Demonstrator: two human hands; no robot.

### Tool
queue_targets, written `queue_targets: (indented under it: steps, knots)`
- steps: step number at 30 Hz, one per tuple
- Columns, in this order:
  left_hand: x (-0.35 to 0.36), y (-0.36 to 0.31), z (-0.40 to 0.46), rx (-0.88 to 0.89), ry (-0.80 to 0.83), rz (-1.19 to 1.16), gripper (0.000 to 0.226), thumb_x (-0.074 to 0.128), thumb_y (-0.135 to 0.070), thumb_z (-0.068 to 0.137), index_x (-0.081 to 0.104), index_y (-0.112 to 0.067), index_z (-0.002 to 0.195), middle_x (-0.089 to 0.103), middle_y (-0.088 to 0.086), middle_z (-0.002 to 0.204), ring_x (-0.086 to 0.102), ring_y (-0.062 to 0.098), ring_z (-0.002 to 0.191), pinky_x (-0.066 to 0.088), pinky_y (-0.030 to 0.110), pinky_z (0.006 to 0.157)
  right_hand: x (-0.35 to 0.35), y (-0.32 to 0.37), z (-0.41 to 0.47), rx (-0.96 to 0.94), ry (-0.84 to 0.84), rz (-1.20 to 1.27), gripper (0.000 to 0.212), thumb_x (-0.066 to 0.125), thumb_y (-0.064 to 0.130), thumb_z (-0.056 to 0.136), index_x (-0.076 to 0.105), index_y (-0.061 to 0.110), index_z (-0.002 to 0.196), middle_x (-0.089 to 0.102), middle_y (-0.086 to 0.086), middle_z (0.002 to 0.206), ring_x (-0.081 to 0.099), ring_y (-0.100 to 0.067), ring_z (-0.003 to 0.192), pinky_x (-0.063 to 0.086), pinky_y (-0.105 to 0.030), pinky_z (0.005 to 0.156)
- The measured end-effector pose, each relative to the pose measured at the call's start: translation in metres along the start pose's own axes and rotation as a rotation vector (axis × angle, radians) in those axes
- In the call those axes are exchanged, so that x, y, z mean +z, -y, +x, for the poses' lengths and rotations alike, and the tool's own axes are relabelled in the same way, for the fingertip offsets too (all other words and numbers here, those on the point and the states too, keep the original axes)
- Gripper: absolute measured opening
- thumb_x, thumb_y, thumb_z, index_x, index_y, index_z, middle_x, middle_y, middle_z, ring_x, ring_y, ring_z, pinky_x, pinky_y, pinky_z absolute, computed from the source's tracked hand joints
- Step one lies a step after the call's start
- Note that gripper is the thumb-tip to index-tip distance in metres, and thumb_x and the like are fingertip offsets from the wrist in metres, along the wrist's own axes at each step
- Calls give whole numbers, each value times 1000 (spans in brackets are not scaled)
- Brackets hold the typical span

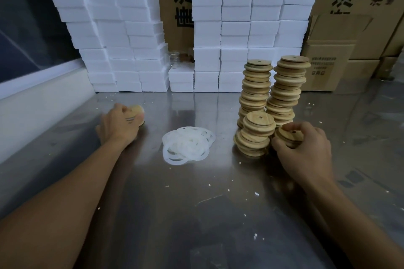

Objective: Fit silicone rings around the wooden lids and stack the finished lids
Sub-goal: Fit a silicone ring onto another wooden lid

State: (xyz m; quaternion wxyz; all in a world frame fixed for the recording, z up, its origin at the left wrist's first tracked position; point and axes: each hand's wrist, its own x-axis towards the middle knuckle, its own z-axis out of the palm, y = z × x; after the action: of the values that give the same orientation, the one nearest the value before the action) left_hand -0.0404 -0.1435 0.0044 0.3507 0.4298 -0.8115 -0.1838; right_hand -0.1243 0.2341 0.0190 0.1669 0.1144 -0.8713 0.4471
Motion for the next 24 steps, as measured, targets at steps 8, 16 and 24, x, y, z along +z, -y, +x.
queue_targets:
  steps: [8,16,24]
  knots:
    - [-12,-7,-24,239,-99,94,40,68,-42,81,60,-14,109,59,14,114,49,36,109,36,47,92,-2,-1,3,-36,-90,35,31,75,26,78,65,22,107,60,-12,119,52,-30,113,45,-44,94]
    - [-37,-27,-92,768,-17,-77,32,53,-39,87,60,-11,74,53,-2,65,51,21,61,46,35,54,-1,20,-12,-232,-111,175,26,75,34,80,58,30,100,58,2,108,51,-21,108,30,-15,78]
    - [-46,-32,-126,904,126,-10,45,60,-57,79,70,-16,93,60,-4,84,53,16,77,46,32,64,14,40,-37,-332,-51,257,28,77,29,76,60,26,98,58,5,105,50,-16,102,29,-6,83]
